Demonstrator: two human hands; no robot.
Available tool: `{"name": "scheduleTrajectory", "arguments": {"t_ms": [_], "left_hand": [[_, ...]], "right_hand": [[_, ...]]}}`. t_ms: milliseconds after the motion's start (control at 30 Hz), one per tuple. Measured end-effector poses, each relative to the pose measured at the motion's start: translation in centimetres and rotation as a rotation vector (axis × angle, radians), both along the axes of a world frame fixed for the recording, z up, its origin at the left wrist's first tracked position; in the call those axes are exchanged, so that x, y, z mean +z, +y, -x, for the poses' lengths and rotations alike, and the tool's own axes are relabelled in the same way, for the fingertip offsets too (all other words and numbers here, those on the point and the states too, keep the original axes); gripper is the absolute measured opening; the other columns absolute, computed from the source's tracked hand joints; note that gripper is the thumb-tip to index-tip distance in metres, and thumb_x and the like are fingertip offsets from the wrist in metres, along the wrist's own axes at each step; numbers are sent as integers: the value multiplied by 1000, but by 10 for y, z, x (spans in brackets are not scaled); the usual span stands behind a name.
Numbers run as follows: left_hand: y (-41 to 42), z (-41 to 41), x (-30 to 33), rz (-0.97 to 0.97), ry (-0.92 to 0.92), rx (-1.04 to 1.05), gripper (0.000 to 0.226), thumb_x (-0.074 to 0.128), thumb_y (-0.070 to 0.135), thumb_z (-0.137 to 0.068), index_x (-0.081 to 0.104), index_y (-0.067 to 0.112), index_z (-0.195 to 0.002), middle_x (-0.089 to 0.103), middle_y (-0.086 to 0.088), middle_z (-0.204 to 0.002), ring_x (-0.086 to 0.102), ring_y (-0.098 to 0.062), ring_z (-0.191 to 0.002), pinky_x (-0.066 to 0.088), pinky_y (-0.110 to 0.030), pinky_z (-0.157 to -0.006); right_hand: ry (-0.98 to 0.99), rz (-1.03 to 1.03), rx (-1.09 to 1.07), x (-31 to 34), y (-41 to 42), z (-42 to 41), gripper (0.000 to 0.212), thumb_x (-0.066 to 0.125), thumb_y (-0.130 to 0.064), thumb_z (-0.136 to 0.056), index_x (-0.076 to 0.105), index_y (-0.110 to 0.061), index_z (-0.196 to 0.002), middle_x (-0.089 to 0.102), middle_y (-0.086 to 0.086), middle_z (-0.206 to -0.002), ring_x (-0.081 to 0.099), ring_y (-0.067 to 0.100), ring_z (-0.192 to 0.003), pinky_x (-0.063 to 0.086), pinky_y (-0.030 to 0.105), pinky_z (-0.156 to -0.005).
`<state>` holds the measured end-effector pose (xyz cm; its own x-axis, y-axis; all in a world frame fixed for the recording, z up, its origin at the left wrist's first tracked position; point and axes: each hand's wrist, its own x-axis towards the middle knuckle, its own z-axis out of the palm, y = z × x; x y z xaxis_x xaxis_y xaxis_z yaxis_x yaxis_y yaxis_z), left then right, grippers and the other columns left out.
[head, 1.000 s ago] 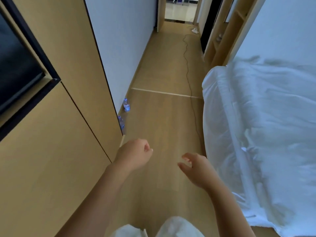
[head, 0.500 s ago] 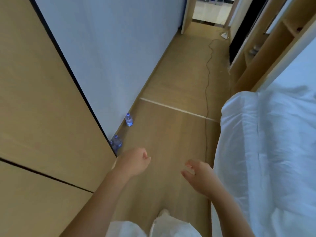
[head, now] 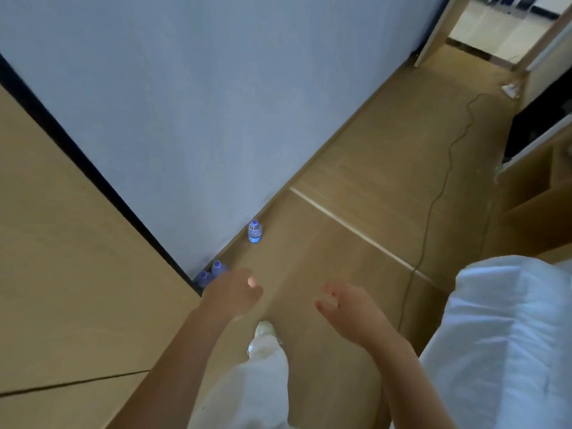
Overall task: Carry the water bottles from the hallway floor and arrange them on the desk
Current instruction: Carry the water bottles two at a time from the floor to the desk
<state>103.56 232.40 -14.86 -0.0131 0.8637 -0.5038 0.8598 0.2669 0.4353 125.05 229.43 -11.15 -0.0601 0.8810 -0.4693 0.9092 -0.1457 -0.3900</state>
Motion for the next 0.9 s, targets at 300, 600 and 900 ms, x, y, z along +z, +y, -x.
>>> {"name": "scheduleTrajectory", "arguments": {"t_ms": [300, 600, 900], "left_hand": [[137, -1, -44, 98, -1, 55, 19, 47, 34, -88, 58, 24, -99, 60, 8, -111, 54, -15, -108, 40, -27, -90], [174, 13, -93, 303, 5, 330, 27, 51, 33, -90, 59, 15, -108, 60, -5, -119, 54, -23, -113, 39, -28, -89], [178, -28, -166, 414, -239, 1103, 42, 65, 20, -85, 53, 3, -122, 54, -17, -126, 55, -31, -104, 41, -29, -84]], "right_hand": [[105, 229, 143, -38, 163, 16, 48, 46, -38, -96, 41, -17, -138, 45, 1, -143, 41, 18, -130, 29, 28, -105], [142, 334, 242, -83, 254, 20, 40, 52, -35, -92, 52, -19, -129, 55, -3, -131, 52, 10, -118, 33, 18, -93], [34, 579, 452, -145, 367, 11, 35, 56, -37, -89, 59, -18, -118, 61, -2, -123, 56, 11, -102, 34, 19, -70]]}}
